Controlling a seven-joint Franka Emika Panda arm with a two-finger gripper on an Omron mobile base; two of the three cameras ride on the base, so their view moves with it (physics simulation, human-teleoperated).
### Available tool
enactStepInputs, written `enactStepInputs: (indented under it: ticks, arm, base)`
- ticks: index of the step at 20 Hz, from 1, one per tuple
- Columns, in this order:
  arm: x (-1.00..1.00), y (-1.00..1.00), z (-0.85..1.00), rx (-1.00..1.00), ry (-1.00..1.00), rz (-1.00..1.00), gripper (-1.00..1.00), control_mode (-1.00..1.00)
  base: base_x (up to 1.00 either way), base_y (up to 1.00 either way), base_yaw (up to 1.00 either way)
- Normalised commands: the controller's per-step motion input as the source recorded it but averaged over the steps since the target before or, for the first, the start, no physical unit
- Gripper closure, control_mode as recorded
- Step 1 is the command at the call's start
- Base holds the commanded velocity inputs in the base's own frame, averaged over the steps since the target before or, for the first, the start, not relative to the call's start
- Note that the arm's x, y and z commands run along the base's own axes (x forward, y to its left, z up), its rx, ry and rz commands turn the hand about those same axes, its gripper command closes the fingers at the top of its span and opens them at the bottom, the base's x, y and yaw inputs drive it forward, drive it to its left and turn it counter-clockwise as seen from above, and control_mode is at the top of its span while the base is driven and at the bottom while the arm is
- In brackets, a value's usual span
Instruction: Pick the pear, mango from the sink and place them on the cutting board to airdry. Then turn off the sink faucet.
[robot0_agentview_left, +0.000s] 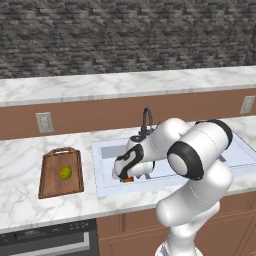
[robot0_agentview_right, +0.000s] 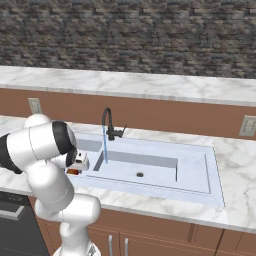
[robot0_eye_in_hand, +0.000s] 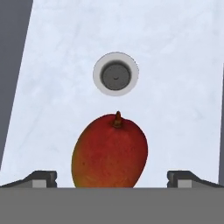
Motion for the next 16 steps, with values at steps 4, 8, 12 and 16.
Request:
enactStepInputs:
  ticks: [4,8,12,16]
  arm:
    - [0.0,0.0,-0.04,0.0,0.0,0.0,-1.0,-1.0]
    - [0.0,0.0,-0.04,0.0,0.0,0.0,-1.0,-1.0]
    - [0.0,0.0,-0.07,0.0,0.0,0.0,-1.0,-1.0]
    - [0.1,0.02,-0.14,0.0,-0.01,0.0,-1.0,-1.0]
  base:
    - [0.0,0.0,0.0]
    - [0.0,0.0,0.0]
    - [0.0,0.0,0.0]
    - [0.0,0.0,0.0]
